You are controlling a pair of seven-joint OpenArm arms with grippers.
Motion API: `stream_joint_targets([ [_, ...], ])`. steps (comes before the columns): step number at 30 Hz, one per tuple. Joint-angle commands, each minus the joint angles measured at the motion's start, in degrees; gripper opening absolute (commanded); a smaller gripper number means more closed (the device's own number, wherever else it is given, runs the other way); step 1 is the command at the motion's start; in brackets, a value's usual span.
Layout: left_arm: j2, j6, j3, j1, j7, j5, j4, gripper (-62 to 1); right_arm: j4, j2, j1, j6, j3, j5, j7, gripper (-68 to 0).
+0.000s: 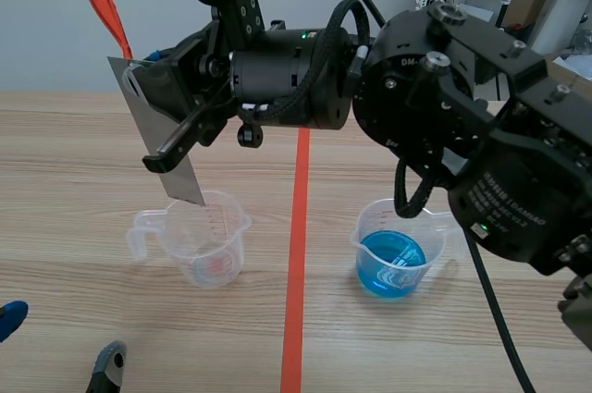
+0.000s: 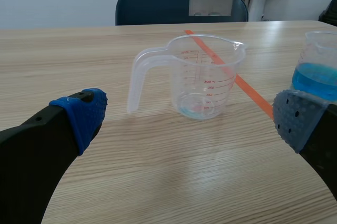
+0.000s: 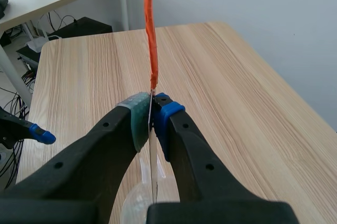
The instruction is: Do the redox reaction experiment. put the plate into the left beaker
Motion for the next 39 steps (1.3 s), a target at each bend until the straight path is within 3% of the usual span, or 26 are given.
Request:
stream_joint_targets([
  [1, -0.2, -0.1, -0.2, 0.4, -1.0, -0.4, 0.3, 1.4, 0.5, -0.5, 1.4, 0.0, 0.5, 0.6, 1.1, -66.9],
  [17, -0.2, -0.1, -0.2, 0.4, -1.0, -0.4, 0.3, 1.4, -0.4, -0.5, 0.3, -0.2, 0.5, 0.6, 2.3, -66.9],
  [39, -0.2, -0.1, -0.2, 0.4, -1.0, -0.4, 0.3, 1.4, -13.9, -2.8, 0.5, -0.2, -1.6, -3.4, 12.4, -66.9],
])
